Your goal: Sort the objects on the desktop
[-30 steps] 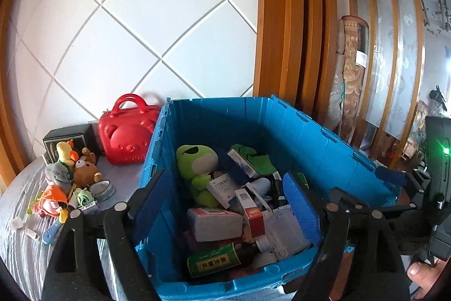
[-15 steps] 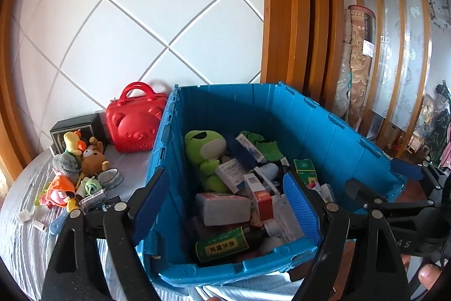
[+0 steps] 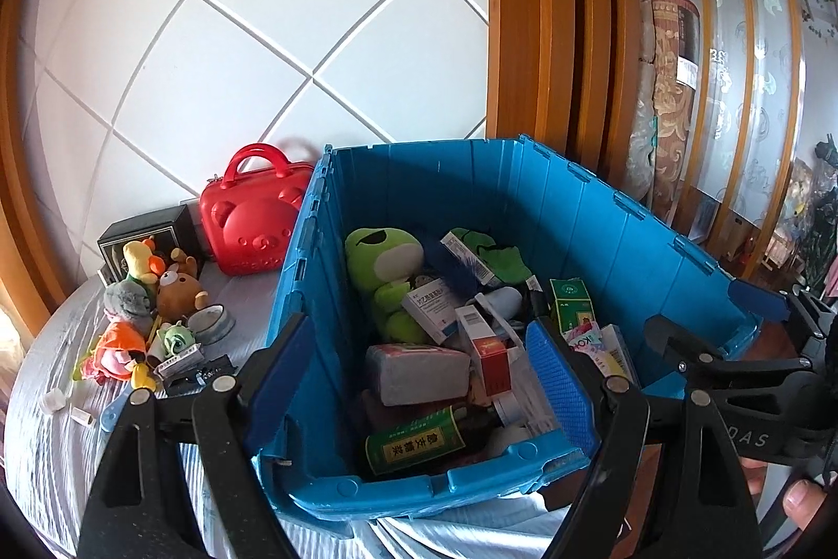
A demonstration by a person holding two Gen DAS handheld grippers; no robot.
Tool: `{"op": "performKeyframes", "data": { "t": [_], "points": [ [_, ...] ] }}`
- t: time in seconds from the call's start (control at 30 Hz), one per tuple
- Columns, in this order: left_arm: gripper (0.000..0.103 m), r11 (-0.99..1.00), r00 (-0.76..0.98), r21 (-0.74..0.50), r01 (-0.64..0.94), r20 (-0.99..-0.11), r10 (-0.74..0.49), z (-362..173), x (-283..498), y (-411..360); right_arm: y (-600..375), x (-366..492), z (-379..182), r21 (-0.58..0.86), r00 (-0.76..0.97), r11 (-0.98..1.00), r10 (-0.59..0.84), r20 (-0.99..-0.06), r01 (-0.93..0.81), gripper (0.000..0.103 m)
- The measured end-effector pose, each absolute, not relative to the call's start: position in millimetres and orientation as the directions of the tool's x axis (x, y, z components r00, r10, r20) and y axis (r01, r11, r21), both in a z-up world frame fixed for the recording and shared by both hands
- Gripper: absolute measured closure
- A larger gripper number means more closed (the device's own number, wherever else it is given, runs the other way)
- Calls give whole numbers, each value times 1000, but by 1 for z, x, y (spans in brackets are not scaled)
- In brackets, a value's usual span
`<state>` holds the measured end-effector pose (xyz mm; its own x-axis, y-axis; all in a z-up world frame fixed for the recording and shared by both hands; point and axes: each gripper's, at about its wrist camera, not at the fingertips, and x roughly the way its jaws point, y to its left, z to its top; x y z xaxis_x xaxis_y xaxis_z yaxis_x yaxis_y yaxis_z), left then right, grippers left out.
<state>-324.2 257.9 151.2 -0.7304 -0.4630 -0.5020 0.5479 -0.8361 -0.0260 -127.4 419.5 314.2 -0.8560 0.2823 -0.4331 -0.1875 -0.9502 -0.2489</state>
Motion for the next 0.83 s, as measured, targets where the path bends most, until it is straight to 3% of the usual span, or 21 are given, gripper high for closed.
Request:
{"op": "performKeyframes", "data": {
  "t": [0.83],
  "points": [
    [20,-840,-729,-22,542,-510,-457,149,-330,260,432,-131,317,-237,-849,-946,307,-429,-222,0]
  ]
}}
